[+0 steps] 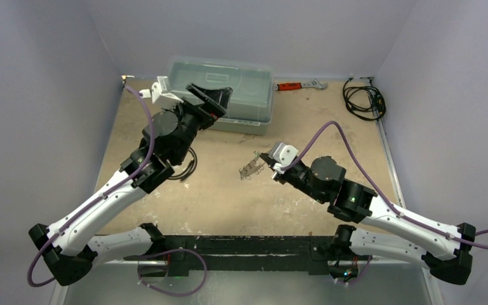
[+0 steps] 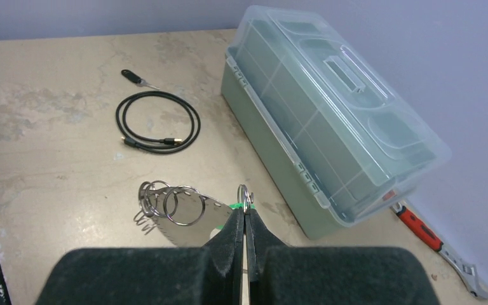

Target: Put the keys on the keyring

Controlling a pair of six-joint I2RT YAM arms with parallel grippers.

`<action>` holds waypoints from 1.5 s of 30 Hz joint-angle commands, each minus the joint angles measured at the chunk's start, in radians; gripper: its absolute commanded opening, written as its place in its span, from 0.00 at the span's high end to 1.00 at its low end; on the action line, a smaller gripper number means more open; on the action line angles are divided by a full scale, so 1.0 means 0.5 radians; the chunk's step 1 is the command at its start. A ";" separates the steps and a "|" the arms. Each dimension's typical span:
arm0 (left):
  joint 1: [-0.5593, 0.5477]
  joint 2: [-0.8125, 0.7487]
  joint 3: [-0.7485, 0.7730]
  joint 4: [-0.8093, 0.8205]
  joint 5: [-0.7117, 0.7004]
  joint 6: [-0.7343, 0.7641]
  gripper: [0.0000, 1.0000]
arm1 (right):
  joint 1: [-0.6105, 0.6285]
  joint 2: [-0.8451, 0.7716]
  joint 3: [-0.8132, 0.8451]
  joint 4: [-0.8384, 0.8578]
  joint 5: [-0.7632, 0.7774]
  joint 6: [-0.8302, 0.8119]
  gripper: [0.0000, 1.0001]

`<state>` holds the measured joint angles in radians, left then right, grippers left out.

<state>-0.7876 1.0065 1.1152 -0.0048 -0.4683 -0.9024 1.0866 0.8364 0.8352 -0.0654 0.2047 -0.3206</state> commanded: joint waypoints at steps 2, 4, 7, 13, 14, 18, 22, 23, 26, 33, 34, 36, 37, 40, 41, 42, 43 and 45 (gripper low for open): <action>-0.002 0.142 0.238 -0.393 -0.143 -0.494 0.01 | 0.008 -0.058 -0.012 0.138 0.158 0.094 1.00; -0.002 0.128 0.219 -0.400 -0.153 -0.565 0.01 | 0.008 -0.046 0.006 0.137 0.178 0.102 1.00; -0.002 0.071 0.200 -0.390 -0.205 -0.650 0.01 | 0.008 -0.043 0.051 0.078 0.102 0.146 1.00; -0.001 0.024 0.250 -0.346 -0.144 -0.647 0.01 | 0.008 -0.214 0.028 0.205 -0.917 0.098 1.00; 0.000 0.022 0.264 -0.354 -0.138 -0.647 0.01 | 0.006 -0.204 0.054 0.195 -1.011 0.104 1.00; -0.001 -0.041 0.273 -0.364 -0.171 -0.622 0.01 | 0.005 -0.168 0.169 0.160 -1.240 0.121 1.00; 0.000 -0.111 0.265 -0.382 -0.176 -0.620 0.01 | 0.007 -0.123 0.297 0.070 -1.358 0.129 1.00; -0.001 -0.122 0.274 -0.422 -0.200 -0.627 0.01 | 0.005 -0.116 0.317 0.060 -1.368 0.133 1.00; 0.001 -0.155 0.248 -0.474 -0.243 -0.632 0.01 | 0.005 -0.111 0.345 0.044 -1.385 0.145 1.00; -0.002 -0.380 -0.273 -0.181 -0.305 -0.150 0.01 | 0.005 -0.114 0.357 -0.007 -1.307 0.150 1.00; -0.002 -0.457 -0.381 -0.057 -0.250 0.029 0.01 | 0.006 -0.116 0.369 -0.024 -1.299 0.133 1.00; 0.000 -0.613 -0.569 0.192 -0.101 0.422 0.01 | 0.005 -0.120 0.377 -0.046 -1.283 0.127 1.00; -0.002 -0.681 -0.648 0.262 -0.010 0.582 0.01 | 0.006 -0.118 0.376 -0.053 -1.288 0.128 1.00; -0.002 -0.764 -0.738 0.258 0.086 0.918 0.01 | 0.007 -0.112 0.381 -0.090 -1.282 0.128 1.00; -0.001 -0.754 -0.724 0.198 0.085 0.992 0.01 | 0.005 -0.111 0.383 -0.097 -1.282 0.129 1.00; -0.002 -0.745 -0.716 0.157 0.099 1.059 0.01 | 0.005 -0.113 0.380 -0.094 -1.281 0.129 1.00; -0.002 -0.730 -0.713 0.129 0.133 1.122 0.01 | 0.005 -0.113 0.375 -0.088 -1.284 0.128 1.00; -0.002 -0.698 -0.719 0.118 0.260 1.197 0.02 | 0.005 -0.113 0.365 -0.069 -1.297 0.132 1.00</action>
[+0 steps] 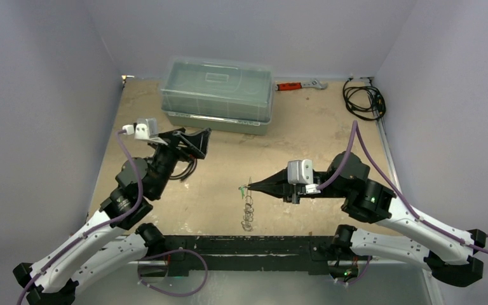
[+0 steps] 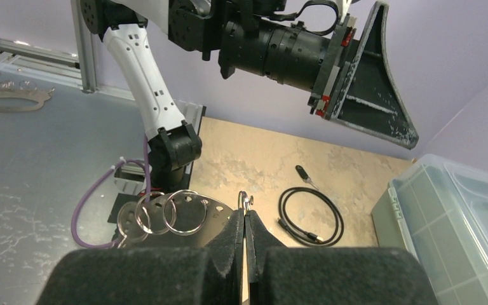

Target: Put the keys on the keyring

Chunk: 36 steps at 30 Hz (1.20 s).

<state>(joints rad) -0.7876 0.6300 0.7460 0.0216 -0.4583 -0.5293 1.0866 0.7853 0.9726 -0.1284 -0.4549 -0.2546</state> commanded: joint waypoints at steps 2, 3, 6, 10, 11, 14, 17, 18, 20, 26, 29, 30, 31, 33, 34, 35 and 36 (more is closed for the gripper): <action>-0.002 0.067 0.007 0.109 0.460 0.552 0.04 | 0.005 0.002 0.090 0.058 0.009 0.000 1.00; -0.002 0.063 -0.002 0.135 0.606 0.609 0.03 | 0.005 0.013 0.092 0.057 0.006 0.000 1.00; -0.002 0.007 -0.081 0.265 1.138 0.839 0.05 | 0.005 0.040 0.106 0.037 0.017 -0.014 1.00; -0.002 -0.106 -0.229 0.490 1.624 0.998 0.13 | 0.005 0.053 0.115 0.013 0.066 -0.045 1.00; -0.002 -0.125 -0.253 0.521 1.682 1.011 0.15 | 0.005 0.053 0.114 0.006 0.075 -0.050 1.00; -0.002 -0.134 -0.281 0.568 1.851 1.042 0.21 | 0.005 0.049 0.107 0.002 0.095 -0.055 1.00; -0.002 -0.099 -0.281 0.589 2.001 1.087 0.29 | 0.005 0.049 0.104 0.004 0.102 -0.058 1.00; -0.002 -0.086 -0.276 0.589 2.041 1.118 0.30 | 0.005 0.049 0.104 0.005 0.107 -0.061 1.00; -0.001 -0.056 -0.258 0.584 2.093 1.133 0.33 | 0.005 0.052 0.104 -0.002 0.112 -0.065 1.00; 0.000 0.004 -0.208 0.540 2.255 1.193 0.35 | 0.005 0.031 0.093 -0.013 0.153 -0.079 1.00; -0.002 0.043 -0.178 0.509 2.344 1.206 0.37 | 0.005 0.023 0.086 -0.019 0.166 -0.085 1.00; 0.000 0.060 -0.165 0.498 2.356 1.211 0.38 | 0.005 0.022 0.084 -0.024 0.172 -0.088 1.00; -0.002 0.073 -0.152 0.488 2.362 1.212 0.38 | 0.007 0.018 0.083 -0.026 0.176 -0.094 1.00; -0.002 0.091 -0.122 0.438 2.380 1.251 0.38 | 0.005 0.016 0.077 -0.027 0.186 -0.102 1.00; -0.002 0.090 -0.089 0.357 2.367 1.317 0.38 | 0.005 0.016 0.077 -0.031 0.194 -0.106 1.00; -0.002 0.086 -0.058 0.286 2.346 1.366 0.38 | 0.005 0.018 0.079 -0.038 0.197 -0.109 1.00; -0.001 0.075 -0.034 0.203 2.323 1.431 0.37 | 0.005 0.019 0.081 -0.042 0.202 -0.115 1.00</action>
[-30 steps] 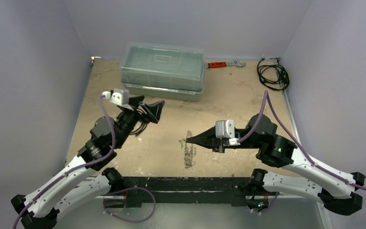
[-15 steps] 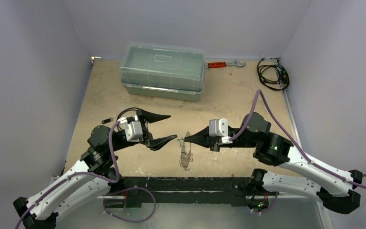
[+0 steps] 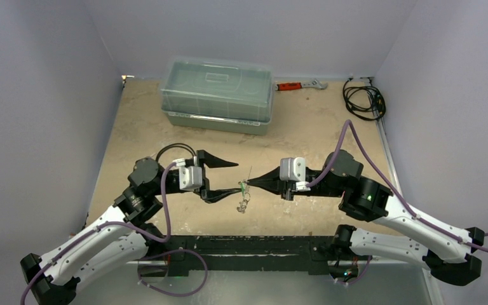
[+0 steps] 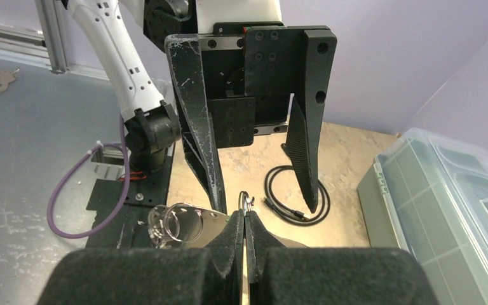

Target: Put the keys on the keyring

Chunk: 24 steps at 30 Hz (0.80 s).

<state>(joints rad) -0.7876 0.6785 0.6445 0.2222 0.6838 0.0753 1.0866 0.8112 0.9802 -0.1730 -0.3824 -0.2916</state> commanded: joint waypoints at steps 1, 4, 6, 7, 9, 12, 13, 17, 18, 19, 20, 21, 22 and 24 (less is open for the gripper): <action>-0.002 -0.029 0.192 -0.240 0.024 0.259 0.36 | 0.007 -0.031 0.067 0.039 0.059 -0.045 1.00; 0.000 -0.040 0.201 -0.219 0.031 0.242 0.38 | 0.005 -0.027 0.074 0.027 0.062 -0.055 1.00; -0.001 -0.017 0.171 -0.106 0.069 0.162 0.41 | 0.005 -0.020 0.074 0.026 0.057 -0.056 1.00; -0.002 0.002 0.156 -0.047 0.087 0.127 0.43 | 0.005 -0.016 0.074 0.029 0.055 -0.058 1.00; 0.000 0.058 0.147 0.016 0.136 0.088 0.50 | 0.005 -0.005 0.078 0.032 0.053 -0.061 1.00; -0.002 0.119 0.154 0.048 0.190 0.076 0.56 | 0.005 0.000 0.089 0.033 0.050 -0.064 1.00; -0.002 0.128 0.148 0.074 0.205 0.062 0.57 | 0.005 0.001 0.089 0.035 0.050 -0.064 1.00; -0.002 0.149 0.112 0.207 0.234 0.007 0.58 | 0.005 0.007 0.092 0.033 0.053 -0.064 1.00; -0.002 0.154 0.104 0.232 0.240 -0.006 0.59 | 0.005 0.012 0.092 0.034 0.053 -0.064 1.00; -0.001 0.158 0.097 0.250 0.243 -0.018 0.60 | 0.005 0.015 0.090 0.036 0.053 -0.064 1.00; 0.000 0.163 0.090 0.270 0.247 -0.028 0.61 | 0.005 0.019 0.089 0.038 0.053 -0.067 1.00; -0.002 0.166 0.084 0.284 0.256 -0.045 0.61 | 0.005 0.023 0.089 0.038 0.053 -0.067 1.00; 0.000 0.168 0.080 0.298 0.261 -0.053 0.62 | 0.005 0.027 0.089 0.041 0.055 -0.069 1.00; -0.002 0.165 0.074 0.312 0.270 -0.064 0.64 | 0.005 0.036 0.087 0.047 0.064 -0.073 1.00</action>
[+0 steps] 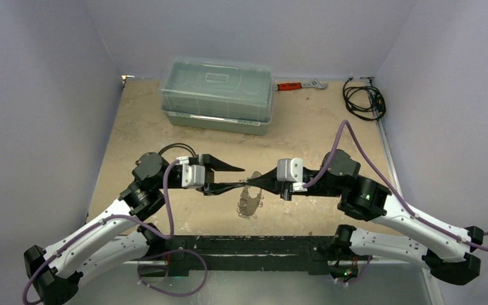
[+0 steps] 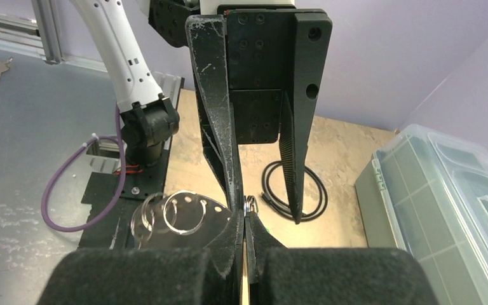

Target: Put the keys on the keyring

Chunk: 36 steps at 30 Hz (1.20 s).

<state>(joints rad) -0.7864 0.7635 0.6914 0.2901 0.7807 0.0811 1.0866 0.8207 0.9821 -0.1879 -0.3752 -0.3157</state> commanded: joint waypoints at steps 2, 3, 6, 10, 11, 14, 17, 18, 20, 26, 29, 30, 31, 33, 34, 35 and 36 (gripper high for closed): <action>-0.004 -0.011 -0.023 0.173 0.077 -0.076 0.67 | 0.005 0.021 0.082 0.085 0.051 -0.025 1.00; -0.004 -0.014 -0.025 0.167 0.077 -0.075 0.69 | 0.005 0.021 0.082 0.089 0.051 -0.025 1.00; -0.004 -0.017 -0.032 0.172 0.077 -0.080 0.71 | 0.005 0.023 0.082 0.099 0.055 -0.028 1.00; -0.003 -0.025 -0.045 0.206 0.096 -0.103 0.71 | 0.005 0.030 0.070 0.103 0.089 -0.034 1.00; -0.004 -0.029 -0.047 0.212 0.100 -0.105 0.70 | 0.007 0.030 0.066 0.110 0.109 -0.037 1.00; -0.004 -0.037 -0.057 0.224 0.102 -0.107 0.70 | 0.005 0.028 0.061 0.121 0.116 -0.037 1.00; -0.003 -0.025 -0.057 0.217 0.104 -0.102 0.75 | 0.007 0.024 0.056 0.127 0.110 -0.037 1.00; -0.002 -0.017 -0.057 0.222 0.104 -0.104 0.77 | 0.005 0.027 0.057 0.127 0.108 -0.037 1.00; -0.002 -0.004 -0.054 0.231 0.107 -0.107 0.83 | 0.005 0.030 0.058 0.128 0.090 -0.037 1.00; -0.004 0.042 -0.046 0.221 0.090 -0.122 0.82 | 0.005 -0.002 0.048 0.178 0.032 -0.013 1.00; -0.004 0.061 -0.041 0.217 0.080 -0.130 0.78 | 0.005 -0.009 0.046 0.177 0.015 -0.010 1.00; -0.004 0.067 -0.040 0.220 0.078 -0.137 0.78 | 0.005 -0.009 0.045 0.178 0.012 -0.007 1.00; -0.004 0.075 -0.038 0.219 0.077 -0.141 0.80 | 0.005 -0.012 0.043 0.183 0.007 -0.005 1.00; -0.003 0.099 -0.029 0.223 0.079 -0.145 0.85 | 0.005 -0.017 0.029 0.200 -0.006 0.003 1.00; -0.004 0.115 -0.021 0.220 0.084 -0.145 0.86 | 0.005 -0.018 0.025 0.210 -0.010 0.007 1.00; -0.003 0.132 -0.009 0.203 0.090 -0.145 0.92 | 0.005 -0.019 0.022 0.215 -0.015 0.010 1.00; -0.003 0.146 0.003 0.192 0.101 -0.145 0.95 | 0.005 -0.019 0.019 0.219 -0.019 0.011 1.00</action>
<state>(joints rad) -0.7868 0.8024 0.6693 0.3874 0.8238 0.0181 1.0824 0.8288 0.9813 -0.1879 -0.3336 -0.3225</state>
